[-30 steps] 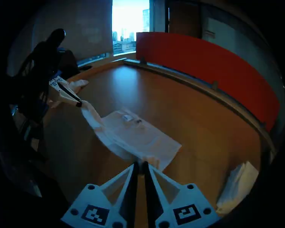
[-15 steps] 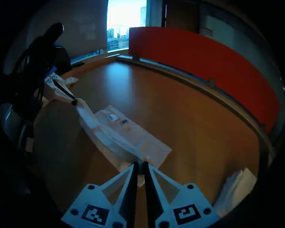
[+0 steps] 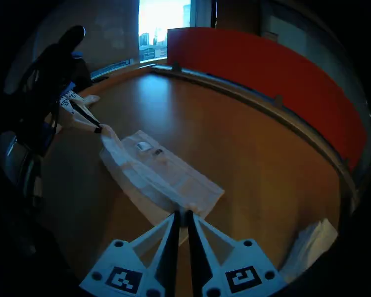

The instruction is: Fold towel

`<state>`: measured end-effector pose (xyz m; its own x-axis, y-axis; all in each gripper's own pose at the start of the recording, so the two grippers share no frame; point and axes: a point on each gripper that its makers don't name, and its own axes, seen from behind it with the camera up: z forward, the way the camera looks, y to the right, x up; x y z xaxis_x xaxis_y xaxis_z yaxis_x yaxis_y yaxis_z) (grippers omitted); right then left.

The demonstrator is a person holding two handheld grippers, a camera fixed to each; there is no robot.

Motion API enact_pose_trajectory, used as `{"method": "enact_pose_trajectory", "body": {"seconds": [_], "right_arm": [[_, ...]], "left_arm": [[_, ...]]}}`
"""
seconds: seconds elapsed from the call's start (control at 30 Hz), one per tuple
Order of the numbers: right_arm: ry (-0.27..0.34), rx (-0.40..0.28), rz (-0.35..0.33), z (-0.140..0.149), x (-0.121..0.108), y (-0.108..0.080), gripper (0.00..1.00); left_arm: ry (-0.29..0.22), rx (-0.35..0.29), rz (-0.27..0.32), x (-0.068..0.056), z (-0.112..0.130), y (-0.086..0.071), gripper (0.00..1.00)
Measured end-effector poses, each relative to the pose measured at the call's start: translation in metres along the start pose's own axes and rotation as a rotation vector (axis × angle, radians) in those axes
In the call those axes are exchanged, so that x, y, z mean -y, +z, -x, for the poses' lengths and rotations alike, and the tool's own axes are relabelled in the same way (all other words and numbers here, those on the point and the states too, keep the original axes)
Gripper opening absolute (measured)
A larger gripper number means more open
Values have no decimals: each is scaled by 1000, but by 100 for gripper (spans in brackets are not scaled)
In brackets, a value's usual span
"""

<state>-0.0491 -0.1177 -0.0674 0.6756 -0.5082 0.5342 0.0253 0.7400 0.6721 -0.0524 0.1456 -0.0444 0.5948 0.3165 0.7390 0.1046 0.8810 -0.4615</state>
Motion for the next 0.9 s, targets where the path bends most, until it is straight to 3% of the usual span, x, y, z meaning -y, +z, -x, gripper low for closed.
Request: {"method": "enact_pose_trajectory", "body": {"seconds": [0.53,0.73,0.9], "right_arm": [[52,57,17,20,-15,37,12],[61,64,28,21,-23,46,12],[71,64,32,19,-29,54,13]], "left_arm": [[-16,34,-41,15,9,41,13],[-1,35,-75,27,6,49,24],[6,32,-98,37,2,56,26]]}}
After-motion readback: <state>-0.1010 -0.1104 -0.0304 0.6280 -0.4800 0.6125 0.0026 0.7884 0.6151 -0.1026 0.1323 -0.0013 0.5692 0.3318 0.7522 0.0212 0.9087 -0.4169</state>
